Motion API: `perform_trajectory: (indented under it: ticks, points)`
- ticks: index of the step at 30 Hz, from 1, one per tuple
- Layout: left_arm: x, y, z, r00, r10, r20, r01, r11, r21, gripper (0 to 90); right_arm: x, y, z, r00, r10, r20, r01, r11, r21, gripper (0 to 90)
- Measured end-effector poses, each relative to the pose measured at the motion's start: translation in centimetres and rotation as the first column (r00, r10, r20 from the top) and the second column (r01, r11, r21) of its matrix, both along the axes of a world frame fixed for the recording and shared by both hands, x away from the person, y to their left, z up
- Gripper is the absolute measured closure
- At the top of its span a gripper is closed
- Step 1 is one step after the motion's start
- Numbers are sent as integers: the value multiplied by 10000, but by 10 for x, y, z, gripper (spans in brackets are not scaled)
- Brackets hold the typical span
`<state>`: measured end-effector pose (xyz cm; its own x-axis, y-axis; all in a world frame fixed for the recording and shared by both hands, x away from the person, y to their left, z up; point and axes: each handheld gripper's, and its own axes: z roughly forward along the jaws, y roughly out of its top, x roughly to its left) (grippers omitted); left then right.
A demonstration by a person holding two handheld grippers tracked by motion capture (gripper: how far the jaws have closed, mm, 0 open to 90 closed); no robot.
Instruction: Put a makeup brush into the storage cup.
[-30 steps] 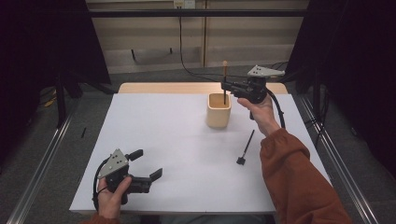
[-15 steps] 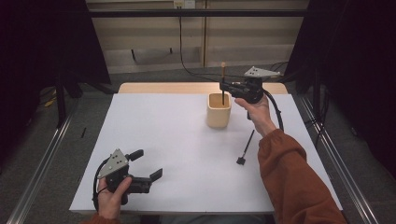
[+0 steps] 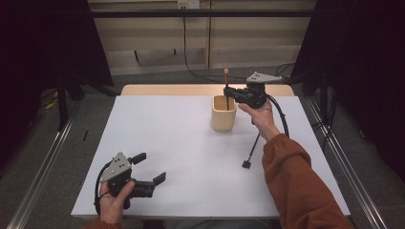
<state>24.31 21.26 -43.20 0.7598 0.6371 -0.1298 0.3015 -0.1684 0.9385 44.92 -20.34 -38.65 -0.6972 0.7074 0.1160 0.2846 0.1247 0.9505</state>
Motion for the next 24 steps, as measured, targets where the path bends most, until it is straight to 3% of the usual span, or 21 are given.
perform_trajectory:
  ticks: [24]
  points:
    - [1, 2, 0, 9999, 105, 33, -105, 9999, 9, 15, -4, -4, -31, 9989, -147, -448, 153, 9998, 129, 841]
